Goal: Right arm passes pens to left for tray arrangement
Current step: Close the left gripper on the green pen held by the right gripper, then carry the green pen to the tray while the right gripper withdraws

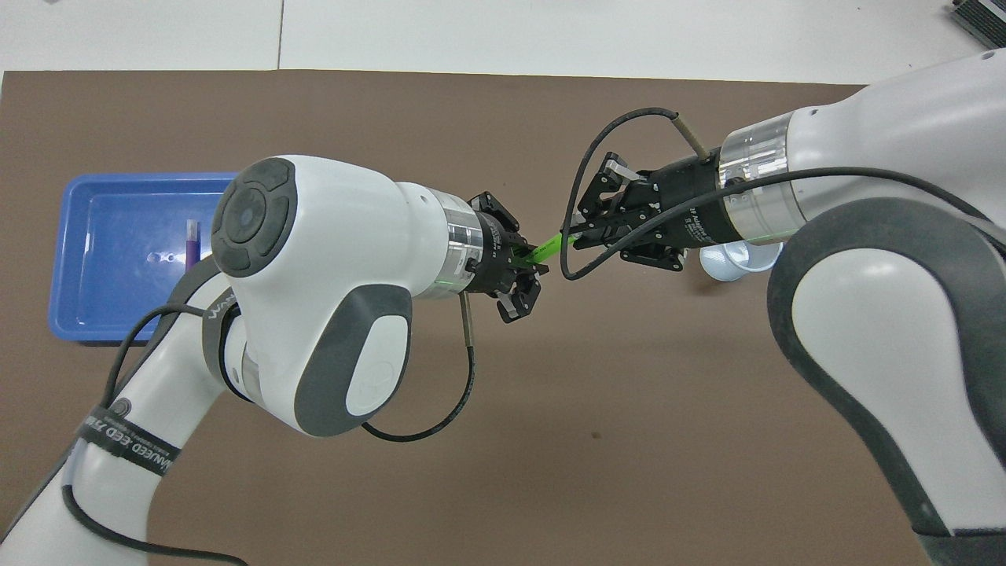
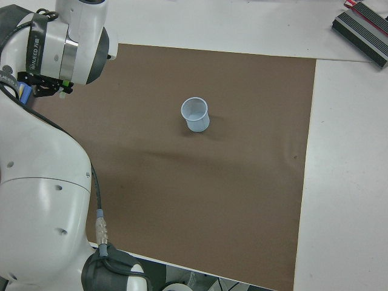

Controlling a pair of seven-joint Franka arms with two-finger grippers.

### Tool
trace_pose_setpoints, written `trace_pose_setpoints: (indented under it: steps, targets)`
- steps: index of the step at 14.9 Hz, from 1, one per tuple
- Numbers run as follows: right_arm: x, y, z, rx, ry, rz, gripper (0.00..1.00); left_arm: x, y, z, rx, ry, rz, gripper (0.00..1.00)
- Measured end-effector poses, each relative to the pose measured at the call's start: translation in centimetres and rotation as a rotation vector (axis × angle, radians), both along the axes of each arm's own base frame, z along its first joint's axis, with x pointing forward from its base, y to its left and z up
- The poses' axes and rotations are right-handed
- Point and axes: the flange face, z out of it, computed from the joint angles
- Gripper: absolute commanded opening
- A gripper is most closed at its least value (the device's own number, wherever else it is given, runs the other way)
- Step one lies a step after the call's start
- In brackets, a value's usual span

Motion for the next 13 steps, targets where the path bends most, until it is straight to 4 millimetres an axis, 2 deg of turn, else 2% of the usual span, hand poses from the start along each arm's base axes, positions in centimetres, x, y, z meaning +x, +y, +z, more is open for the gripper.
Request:
trace_pose_setpoints:
  steps: [3, 4, 5, 6, 7, 11, 13]
  targets:
    - [0.0, 0.0, 0.0, 0.0, -0.001, 0.0, 0.0, 0.0, 0.0, 0.1, 0.002, -0.004, -0.005, 0.0]
    - [0.0, 0.0, 0.1, 0.0, -0.002, 0.002, 0.26, 0.0, 0.0, 0.1, 0.004, -0.011, -0.015, 0.0]
    - [-0.1, 0.0, 0.1, 0.0, -0.006, 0.009, 0.59, 0.0, 0.0, 0.1, 0.006, -0.021, -0.029, 0.0]
    - [-0.1, 0.0, 0.0, -0.001, -0.015, 0.021, 0.86, -0.1, 0.0, 0.3, 0.008, -0.031, -0.051, 0.0]
    - [0.0, -0.2, -0.2, -0.006, -0.025, 0.036, 1.0, -0.4, -0.3, 0.7, 0.011, -0.042, -0.074, 0.0]
    - [0.5, -1.7, -0.6, -0.095, -0.077, 0.07, 1.0, -1.2, -0.7, 1.8, 0.047, -0.094, -0.142, 0.0]
    - [0.8, -3.1, -0.4, -0.162, -0.121, 0.093, 1.0, -1.3, -0.6, 2.1, 0.061, -0.125, -0.224, 0.0]
